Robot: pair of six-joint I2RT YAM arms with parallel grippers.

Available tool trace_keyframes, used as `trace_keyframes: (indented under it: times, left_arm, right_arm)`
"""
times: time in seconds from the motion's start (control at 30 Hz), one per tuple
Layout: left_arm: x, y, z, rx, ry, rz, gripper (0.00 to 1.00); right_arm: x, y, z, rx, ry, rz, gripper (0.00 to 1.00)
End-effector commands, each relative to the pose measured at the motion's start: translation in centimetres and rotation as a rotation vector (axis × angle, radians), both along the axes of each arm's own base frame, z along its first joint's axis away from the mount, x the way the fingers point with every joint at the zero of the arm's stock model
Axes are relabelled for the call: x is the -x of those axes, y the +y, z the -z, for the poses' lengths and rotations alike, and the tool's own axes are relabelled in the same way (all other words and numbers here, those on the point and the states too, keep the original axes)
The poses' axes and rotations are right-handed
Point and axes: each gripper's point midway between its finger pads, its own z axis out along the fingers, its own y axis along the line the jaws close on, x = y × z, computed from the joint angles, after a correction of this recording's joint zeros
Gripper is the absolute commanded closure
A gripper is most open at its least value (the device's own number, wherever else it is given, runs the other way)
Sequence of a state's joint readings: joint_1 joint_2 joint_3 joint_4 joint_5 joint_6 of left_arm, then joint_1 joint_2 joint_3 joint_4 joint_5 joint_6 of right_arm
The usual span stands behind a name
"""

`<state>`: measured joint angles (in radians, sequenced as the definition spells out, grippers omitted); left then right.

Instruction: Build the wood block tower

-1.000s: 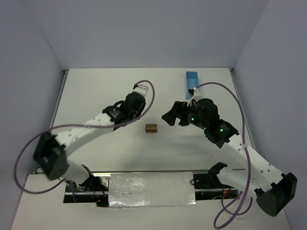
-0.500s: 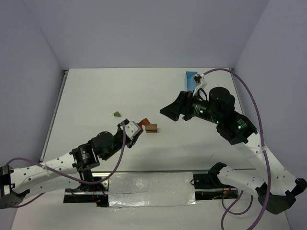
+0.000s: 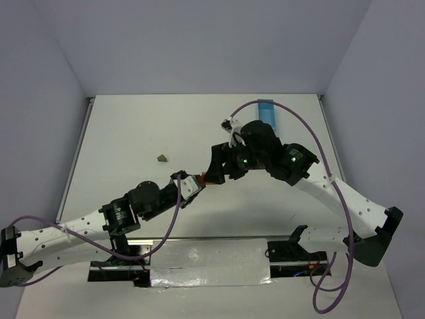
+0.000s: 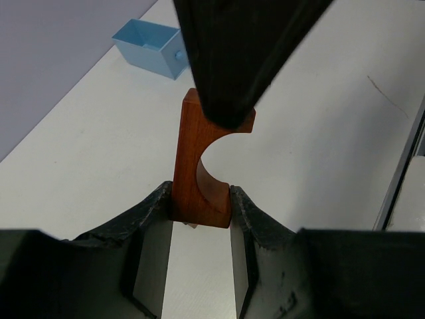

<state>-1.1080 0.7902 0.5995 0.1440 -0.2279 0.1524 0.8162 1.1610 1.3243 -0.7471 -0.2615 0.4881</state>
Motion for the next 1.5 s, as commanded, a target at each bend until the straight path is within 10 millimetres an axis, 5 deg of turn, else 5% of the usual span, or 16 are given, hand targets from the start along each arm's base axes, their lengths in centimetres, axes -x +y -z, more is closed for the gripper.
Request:
trace_keyframes:
  times: [0.0,0.1,0.2,0.27,0.3,0.37,0.5,0.53,0.63,0.7,0.77,0.93,1.27,1.47]
  left_arm:
    - [0.7,-1.0,-3.9,0.094,-0.071,0.066,1.0]
    - [0.9,-1.0,-4.0,0.096,-0.073,0.077,1.0]
    - [1.2,-1.0,-4.2,0.104,-0.074,0.087,1.0]
    - [1.2,-1.0,-4.3,0.109,-0.069,0.09,0.92]
    - [1.2,-1.0,-4.4,0.11,-0.068,0.086,0.84]
    - [1.0,-0.8,-4.5,0.118,-0.062,0.07,0.71]
    - [0.0,0.1,-5.9,0.199,0.017,-0.034,0.01]
    - [0.1,0.1,-6.3,0.217,0.043,-0.04,0.01]
    - [1.9,-0.6,-8.6,0.344,0.186,0.026,0.01]
    - [4.0,-0.7,-10.7,0.446,0.241,0.122,0.01]
    - [6.1,-0.8,-12.7,0.517,0.237,0.245,0.01]
    - [9.8,-2.5,-13.3,0.466,0.253,0.475,0.03]
    - [14.2,-3.3,-16.5,0.524,0.19,0.773,0.16]
    - [14.3,-3.0,-17.6,0.559,0.161,0.781,0.25]
  right_arm:
    - [0.7,1.7,-0.9,-0.019,-0.031,-0.089,0.17]
    - [0.4,2.3,-0.9,-0.03,-0.037,-0.096,0.25]
    - [0.2,2.6,-1.0,-0.037,-0.054,-0.103,0.52]
    - [0.3,2.8,-1.3,-0.055,-0.076,-0.126,0.86]
    - [0.4,2.8,-1.5,-0.062,-0.085,-0.133,1.0]
    - [0.8,3.0,-1.6,-0.088,-0.104,-0.163,1.0]
    - [0.3,2.6,-2.8,-0.14,-0.243,-0.164,1.0]
    - [-0.4,1.9,-1.9,-0.12,-0.296,-0.133,1.0]
    - [0.2,0.2,-5.1,-0.283,-0.55,-0.104,1.0]
    - [2.6,-1.9,-8.4,-0.414,-0.741,-0.129,1.0]
    - [4.5,-2.6,-9.6,-0.517,-0.879,-0.185,1.0]
    - [9.3,-3.8,-12.8,-0.703,-1.024,-0.338,1.0]
    - [11.3,-3.6,-13.9,-0.768,-1.053,-0.441,1.0]
    - [12.3,-2.6,-12.6,-0.769,-1.009,-0.547,1.0]
